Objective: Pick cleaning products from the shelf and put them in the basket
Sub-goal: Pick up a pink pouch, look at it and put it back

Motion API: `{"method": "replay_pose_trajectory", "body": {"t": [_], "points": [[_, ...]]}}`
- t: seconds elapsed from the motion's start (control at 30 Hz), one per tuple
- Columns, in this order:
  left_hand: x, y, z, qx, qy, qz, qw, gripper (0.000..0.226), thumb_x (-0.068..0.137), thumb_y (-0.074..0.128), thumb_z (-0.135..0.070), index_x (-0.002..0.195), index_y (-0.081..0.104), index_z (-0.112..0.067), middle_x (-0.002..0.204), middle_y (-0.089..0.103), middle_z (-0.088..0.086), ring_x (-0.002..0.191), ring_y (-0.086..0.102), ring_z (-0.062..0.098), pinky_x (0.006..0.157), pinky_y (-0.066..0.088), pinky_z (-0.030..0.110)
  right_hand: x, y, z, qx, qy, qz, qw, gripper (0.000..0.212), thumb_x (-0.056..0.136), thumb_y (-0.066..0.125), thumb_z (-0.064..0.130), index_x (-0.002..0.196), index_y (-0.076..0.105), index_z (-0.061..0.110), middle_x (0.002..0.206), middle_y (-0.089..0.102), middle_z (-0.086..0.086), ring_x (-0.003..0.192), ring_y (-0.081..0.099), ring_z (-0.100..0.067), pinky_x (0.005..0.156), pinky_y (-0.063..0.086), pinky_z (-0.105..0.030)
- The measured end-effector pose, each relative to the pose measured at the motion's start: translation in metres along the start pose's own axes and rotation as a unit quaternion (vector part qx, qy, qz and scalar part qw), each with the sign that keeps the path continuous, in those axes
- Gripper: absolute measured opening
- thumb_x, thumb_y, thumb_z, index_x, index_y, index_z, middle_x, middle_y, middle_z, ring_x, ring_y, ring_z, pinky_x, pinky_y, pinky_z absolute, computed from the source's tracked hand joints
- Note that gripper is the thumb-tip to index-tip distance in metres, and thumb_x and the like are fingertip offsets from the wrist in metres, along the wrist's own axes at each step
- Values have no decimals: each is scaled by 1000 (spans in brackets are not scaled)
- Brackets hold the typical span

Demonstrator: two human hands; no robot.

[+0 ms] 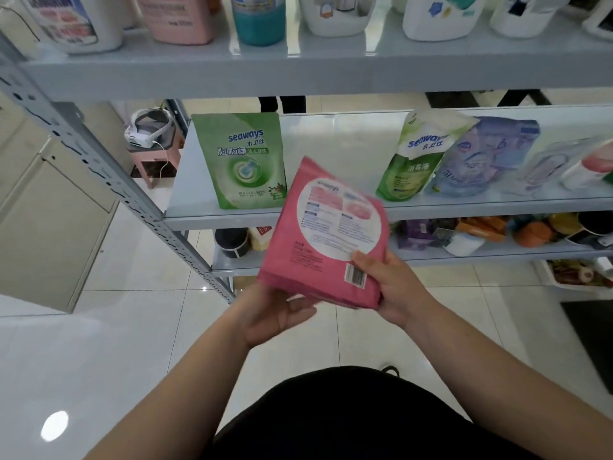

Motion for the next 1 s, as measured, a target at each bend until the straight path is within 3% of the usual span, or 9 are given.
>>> {"method": "replay_pose_trajectory", "body": {"t": [0.07, 0.13, 0.23, 0.33, 0.53, 0.63, 0.77, 0.9, 1.0], "points": [[2, -6, -14, -50, 37, -7, 998, 45, 98, 51, -47, 120, 68, -12, 121, 72, 16, 103, 74, 34, 75, 63, 44, 2, -15, 11, -26, -22, 11, 999, 54, 80, 72, 6, 132, 62, 16, 125, 74, -9, 111, 72, -27, 86, 63, -42], [6, -3, -19, -5, 55, -6, 998, 64, 98, 43, -64, 131, 61, -12, 133, 67, 17, 118, 68, 36, 86, 60, 51, 3, -27, 22, -69, -37, 26, 997, 56, 77, 74, 4, 131, 61, 13, 124, 74, -9, 112, 72, -27, 88, 62, -38], [15, 23, -9, 148, 86, -5, 985, 60, 94, 66, -43, 145, 54, -15, 140, 64, 13, 129, 61, 36, 104, 51, 57, 6, -42, 37, -138, -48, 39, 988, 55, 75, 77, 4, 125, 61, 20, 120, 76, -4, 113, 72, -24, 92, 60, -36], [24, 43, -3, 166, 131, -59, 976, 71, 78, 87, -15, 141, 54, -10, 128, 71, 12, 116, 70, 32, 94, 59, 46, 14, -53, 49, -165, -53, 50, 984, 56, 77, 79, 8, 127, 59, 24, 122, 75, -1, 116, 70, -22, 97, 58, -38], [32, 65, -9, 109, 191, -97, 971, 64, 69, 83, -18, 129, 62, -11, 119, 75, 11, 104, 74, 29, 78, 62, 36, 28, -71, 59, -208, 6, 97, 973, 61, 62, 97, 29, 115, 70, 40, 120, 76, 4, 111, 73, -18, 86, 60, -30], [34, 75, -10, 89, 190, -100, 972, 61, 71, 82, -17, 129, 62, -11, 119, 75, 11, 101, 75, 28, 74, 63, 36, 32, -80, 58, -216, 9, 77, 973, 65, 56, 98, 34, 115, 72, 37, 119, 77, 1, 111, 73, -22, 93, 59, -39], [35, 74, -15, 69, 176, -109, 976, 64, 75, 80, -15, 134, 56, -9, 125, 71, 15, 104, 74, 30, 77, 63, 38, 33, -78, 62, -209, 0, 56, 976, 74, 59, 101, 30, 124, 66, 24, 118, 77, -1, 108, 74, -22, 91, 60, -36], [32, 65, -16, -1, 202, -103, 974, 69, 81, 78, -5, 142, 45, -5, 121, 71, 14, 103, 71, 27, 84, 60, 36, 26, -63, 61, -195, -9, 31, 980, 58, 65, 89, 35, 118, 67, 27, 110, 79, 5, 92, 77, -13, 71, 60, -25], [34, 61, -5, -30, 208, -114, 971, 61, 90, 67, -5, 146, 42, -8, 130, 66, 19, 102, 69, 31, 91, 57, 43, 22, -43, 51, -208, -20, 15, 978, 45, 77, 89, 26, 116, 66, 31, 109, 78, 6, 94, 75, -16, 71, 59, -28]]}}
Point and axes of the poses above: each hand's wrist, its own x-axis towards the middle knuckle, its own y-axis out of the palm, z = x × y, the point moved 6 cm from there along x, towards the middle knuckle
